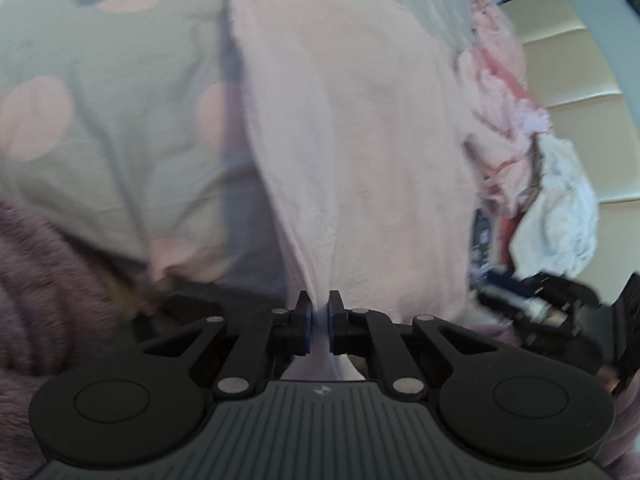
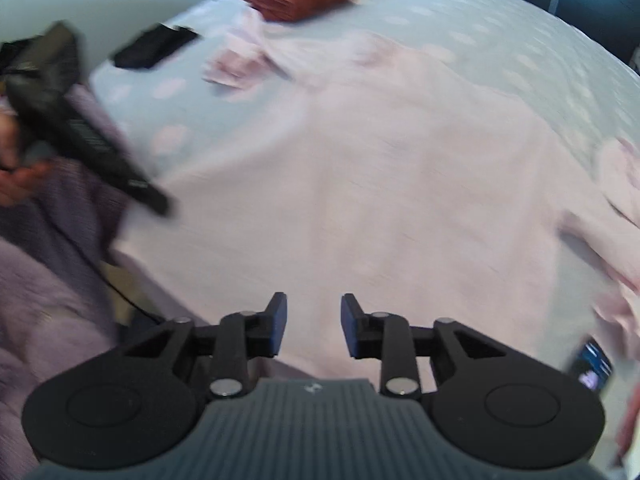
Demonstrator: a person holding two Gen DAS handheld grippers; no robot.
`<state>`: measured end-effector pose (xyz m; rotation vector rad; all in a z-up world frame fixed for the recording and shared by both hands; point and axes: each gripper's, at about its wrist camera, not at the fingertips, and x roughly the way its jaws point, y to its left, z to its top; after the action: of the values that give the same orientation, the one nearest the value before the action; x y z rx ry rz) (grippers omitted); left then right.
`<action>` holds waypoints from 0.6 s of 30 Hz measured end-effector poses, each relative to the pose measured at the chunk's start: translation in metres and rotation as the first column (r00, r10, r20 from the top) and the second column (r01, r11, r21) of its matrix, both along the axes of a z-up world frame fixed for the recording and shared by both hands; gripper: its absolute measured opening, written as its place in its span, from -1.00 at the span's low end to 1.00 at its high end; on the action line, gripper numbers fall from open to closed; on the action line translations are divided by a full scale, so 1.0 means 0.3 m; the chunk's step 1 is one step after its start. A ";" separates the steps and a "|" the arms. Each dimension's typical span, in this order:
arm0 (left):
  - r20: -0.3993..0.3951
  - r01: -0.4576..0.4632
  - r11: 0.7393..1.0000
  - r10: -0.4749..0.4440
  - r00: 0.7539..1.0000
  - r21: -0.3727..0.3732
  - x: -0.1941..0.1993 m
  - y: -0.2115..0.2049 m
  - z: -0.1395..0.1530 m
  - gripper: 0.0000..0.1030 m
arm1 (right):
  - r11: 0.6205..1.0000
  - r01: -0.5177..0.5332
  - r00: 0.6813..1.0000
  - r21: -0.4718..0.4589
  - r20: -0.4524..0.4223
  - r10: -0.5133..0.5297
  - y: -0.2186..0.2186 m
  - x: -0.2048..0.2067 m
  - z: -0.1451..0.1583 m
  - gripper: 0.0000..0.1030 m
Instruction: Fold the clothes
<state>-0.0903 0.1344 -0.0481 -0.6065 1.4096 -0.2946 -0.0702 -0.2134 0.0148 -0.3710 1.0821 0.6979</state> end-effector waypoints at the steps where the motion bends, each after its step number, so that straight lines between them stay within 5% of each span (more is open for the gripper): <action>1: -0.021 0.005 1.000 -0.004 1.000 0.022 -0.011 0.018 -0.015 -0.90 | 0.999 0.030 0.999 -0.039 -0.014 -0.031 -0.037 0.022 -0.014 -0.35; 8: -0.129 0.024 0.987 -0.003 0.992 0.159 -0.018 0.142 -0.092 -0.90 | 0.947 0.230 0.953 -0.223 -0.146 -0.265 -0.304 0.133 -0.150 -0.34; 11: -0.181 0.084 0.974 -0.046 0.982 0.212 -0.002 0.161 -0.123 -0.92 | 0.925 0.258 0.932 -0.280 -0.180 -0.315 -0.378 0.135 -0.216 -0.13; 14: -0.274 0.200 0.943 -0.125 0.954 0.266 0.008 0.146 -0.169 -1.00 | 0.910 0.287 0.898 -0.301 -0.247 -0.365 -0.420 0.155 -0.282 -0.13; 18: -0.401 0.365 0.872 -0.222 0.889 0.326 -0.005 0.104 -0.247 -1.00 | 0.891 0.311 0.865 -0.332 -0.289 -0.410 -0.439 0.190 -0.354 -0.13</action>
<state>-0.0917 0.1656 -0.1222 -0.1000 1.8559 -0.1391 -0.0133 -0.3450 -0.0913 -0.2682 1.5534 0.2737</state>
